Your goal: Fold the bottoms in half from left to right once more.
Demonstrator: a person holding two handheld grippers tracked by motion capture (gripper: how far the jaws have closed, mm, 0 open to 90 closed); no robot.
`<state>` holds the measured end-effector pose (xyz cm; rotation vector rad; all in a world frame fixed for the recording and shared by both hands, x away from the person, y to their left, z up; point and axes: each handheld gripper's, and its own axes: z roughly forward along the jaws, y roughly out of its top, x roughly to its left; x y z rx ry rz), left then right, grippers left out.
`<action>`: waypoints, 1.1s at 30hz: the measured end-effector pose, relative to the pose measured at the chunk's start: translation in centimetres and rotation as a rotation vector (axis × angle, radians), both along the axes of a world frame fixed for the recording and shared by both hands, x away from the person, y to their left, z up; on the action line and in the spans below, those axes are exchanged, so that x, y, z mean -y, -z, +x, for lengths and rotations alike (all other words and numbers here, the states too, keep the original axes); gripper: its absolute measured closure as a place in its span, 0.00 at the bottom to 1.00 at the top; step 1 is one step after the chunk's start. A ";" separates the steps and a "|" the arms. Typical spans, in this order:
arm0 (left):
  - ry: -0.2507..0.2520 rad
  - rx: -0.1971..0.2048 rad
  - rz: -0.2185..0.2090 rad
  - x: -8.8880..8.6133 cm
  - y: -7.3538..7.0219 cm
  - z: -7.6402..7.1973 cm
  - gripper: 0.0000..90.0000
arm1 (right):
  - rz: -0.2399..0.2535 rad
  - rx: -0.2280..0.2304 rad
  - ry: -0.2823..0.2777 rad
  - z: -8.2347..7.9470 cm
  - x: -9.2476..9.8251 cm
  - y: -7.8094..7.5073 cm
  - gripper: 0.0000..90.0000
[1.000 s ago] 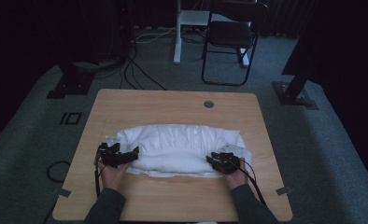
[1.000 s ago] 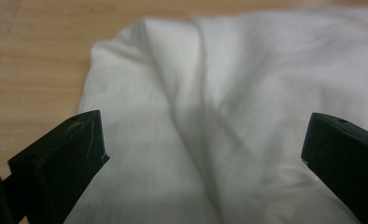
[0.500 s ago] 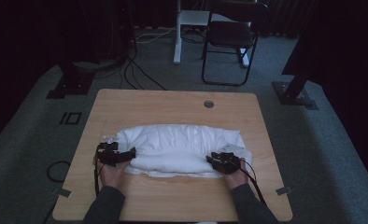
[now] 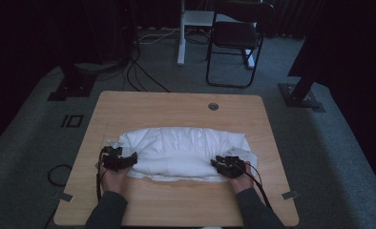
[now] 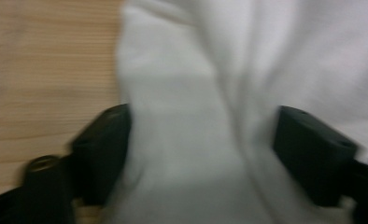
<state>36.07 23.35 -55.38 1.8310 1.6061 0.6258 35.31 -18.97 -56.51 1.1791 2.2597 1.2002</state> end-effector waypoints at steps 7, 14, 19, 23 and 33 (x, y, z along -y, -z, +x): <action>0.107 -0.017 -0.169 0.0 0.1 0.1 0.75 | 0.011 -0.005 -0.001 0.1 0.1 0.0 0.73; 0.178 0.089 -0.409 -1.7 -1.2 -0.3 0.93 | 0.022 -0.001 0.000 0.0 0.2 -0.9 0.64; 0.233 0.202 -0.450 -1.8 -4.4 -0.7 0.94 | 0.061 0.076 -0.045 -0.5 -1.1 -3.5 0.61; 0.260 0.245 -0.480 -1.3 -6.2 -0.5 0.94 | 0.069 0.091 -0.129 -0.4 -4.2 -4.5 0.61; 0.321 0.318 -0.496 0.0 -9.5 -0.5 0.94 | 0.030 -0.076 -0.224 2.0 -9.2 -1.1 0.67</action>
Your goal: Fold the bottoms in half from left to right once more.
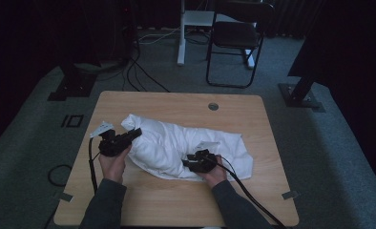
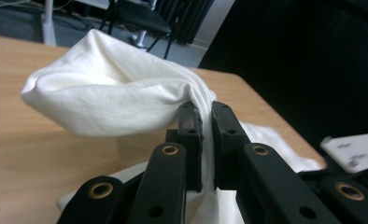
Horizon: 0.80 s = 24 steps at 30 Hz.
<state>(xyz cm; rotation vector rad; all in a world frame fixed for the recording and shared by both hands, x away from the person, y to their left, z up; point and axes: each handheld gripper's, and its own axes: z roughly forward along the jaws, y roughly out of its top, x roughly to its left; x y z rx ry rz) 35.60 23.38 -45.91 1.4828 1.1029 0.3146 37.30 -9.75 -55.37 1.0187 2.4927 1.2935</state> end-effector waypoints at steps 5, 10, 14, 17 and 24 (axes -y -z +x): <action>0.037 0.040 -0.001 1.5 -1.8 0.2 0.94 | 0.009 0.014 -0.011 0.0 -1.1 0.2 0.68; 0.085 0.074 0.019 3.9 -3.3 0.7 0.94 | 0.000 0.037 -0.019 0.0 -2.8 0.2 0.68; 0.102 0.087 0.026 5.0 -3.6 1.1 0.94 | -0.065 0.084 -0.045 -0.4 -2.9 -1.1 0.57; 0.102 0.091 0.028 5.2 -3.8 1.1 0.94 | -0.040 0.155 -0.051 -1.5 -1.5 -2.7 0.58; 0.123 0.099 0.018 5.9 -4.2 1.0 0.94 | -0.184 0.151 -0.162 -2.1 -3.2 -0.7 0.56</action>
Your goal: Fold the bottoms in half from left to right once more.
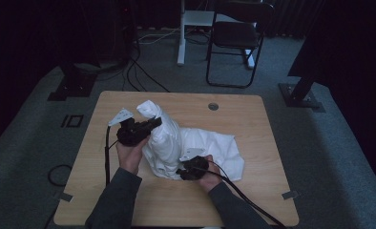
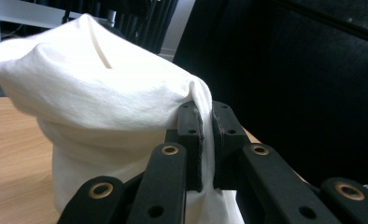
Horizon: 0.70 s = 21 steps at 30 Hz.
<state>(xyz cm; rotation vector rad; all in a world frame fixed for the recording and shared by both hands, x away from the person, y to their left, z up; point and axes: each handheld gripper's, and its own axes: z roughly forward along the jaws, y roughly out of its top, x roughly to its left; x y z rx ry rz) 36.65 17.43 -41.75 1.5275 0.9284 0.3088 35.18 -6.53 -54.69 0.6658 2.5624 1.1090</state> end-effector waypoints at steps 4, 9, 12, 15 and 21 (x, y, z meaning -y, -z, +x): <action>0.015 0.002 0.007 0.8 -0.1 0.2 0.94 | 0.017 0.014 -0.013 0.2 -1.2 0.2 0.56; 0.026 0.008 0.017 1.3 0.0 0.0 0.94 | 0.062 0.051 -0.070 -0.3 0.3 -1.5 0.51; 0.032 0.006 0.024 1.5 0.1 -0.1 0.94 | 0.054 0.060 0.049 -0.2 2.5 -1.8 0.49; 0.047 0.013 0.025 2.0 0.2 -0.4 0.94 | 0.030 -0.034 0.071 0.6 2.9 -0.4 0.48; 0.059 0.017 0.043 3.2 0.3 -0.5 0.94 | 0.097 -0.063 0.015 2.0 1.3 0.5 0.51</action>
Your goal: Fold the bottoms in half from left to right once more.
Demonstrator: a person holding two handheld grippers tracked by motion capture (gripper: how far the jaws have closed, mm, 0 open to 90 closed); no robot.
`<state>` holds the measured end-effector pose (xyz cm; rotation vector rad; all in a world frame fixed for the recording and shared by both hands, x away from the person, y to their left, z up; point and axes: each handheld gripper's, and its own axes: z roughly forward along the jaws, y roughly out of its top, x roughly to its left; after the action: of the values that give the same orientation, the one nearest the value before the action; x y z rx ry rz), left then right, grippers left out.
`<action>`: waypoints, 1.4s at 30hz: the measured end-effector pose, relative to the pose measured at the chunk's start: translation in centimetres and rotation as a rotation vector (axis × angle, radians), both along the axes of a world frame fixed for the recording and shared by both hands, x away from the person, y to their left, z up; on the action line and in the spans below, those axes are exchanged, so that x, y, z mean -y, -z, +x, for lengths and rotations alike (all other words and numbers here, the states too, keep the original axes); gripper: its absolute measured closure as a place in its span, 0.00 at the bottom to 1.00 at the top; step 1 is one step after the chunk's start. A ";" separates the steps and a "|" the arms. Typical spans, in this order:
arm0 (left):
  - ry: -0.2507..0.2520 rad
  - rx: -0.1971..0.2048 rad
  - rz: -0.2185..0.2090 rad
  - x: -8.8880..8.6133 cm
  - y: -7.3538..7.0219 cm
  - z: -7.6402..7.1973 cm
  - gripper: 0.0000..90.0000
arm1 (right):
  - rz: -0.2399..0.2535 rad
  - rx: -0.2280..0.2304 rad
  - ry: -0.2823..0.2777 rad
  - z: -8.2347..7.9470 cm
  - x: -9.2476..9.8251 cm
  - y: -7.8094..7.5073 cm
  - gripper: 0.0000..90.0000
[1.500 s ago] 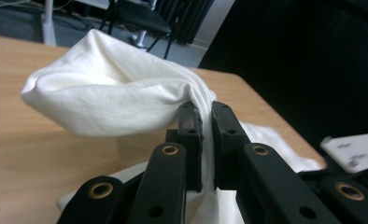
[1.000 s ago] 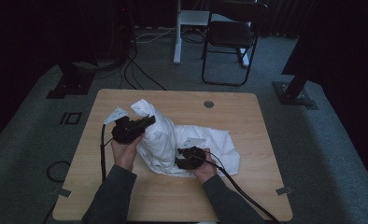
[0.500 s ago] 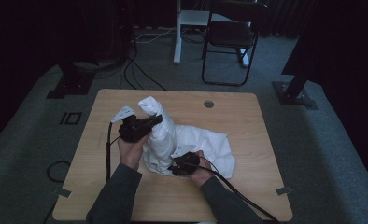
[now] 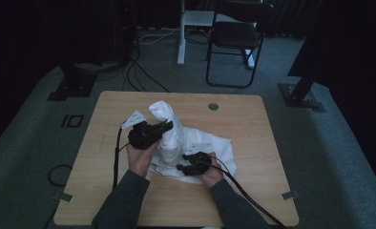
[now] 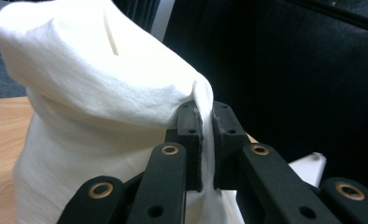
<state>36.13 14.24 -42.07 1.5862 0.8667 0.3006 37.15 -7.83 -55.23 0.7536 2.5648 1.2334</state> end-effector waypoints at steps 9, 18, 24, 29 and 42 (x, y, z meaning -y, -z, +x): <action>0.008 -0.009 0.021 0.4 0.8 0.2 0.94 | 0.046 0.037 0.063 -1.2 4.3 -3.5 0.46; 0.017 -0.003 0.061 1.3 0.9 -0.3 0.94 | -0.066 -0.024 0.221 1.1 4.0 0.6 0.40; 0.005 -0.021 0.072 1.5 1.3 -0.1 0.94 | -0.059 0.003 0.129 3.1 0.6 0.7 0.40; 0.000 -0.035 0.062 1.1 2.0 0.2 0.94 | -0.044 0.009 0.040 3.0 0.7 -0.7 0.43; 0.002 -0.047 0.069 2.0 1.7 0.3 0.94 | -0.044 0.018 0.206 2.5 3.8 1.0 0.50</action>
<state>36.44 12.21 -43.74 1.6635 0.8995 0.2953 39.65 -11.66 -56.24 0.9646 2.4197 1.1109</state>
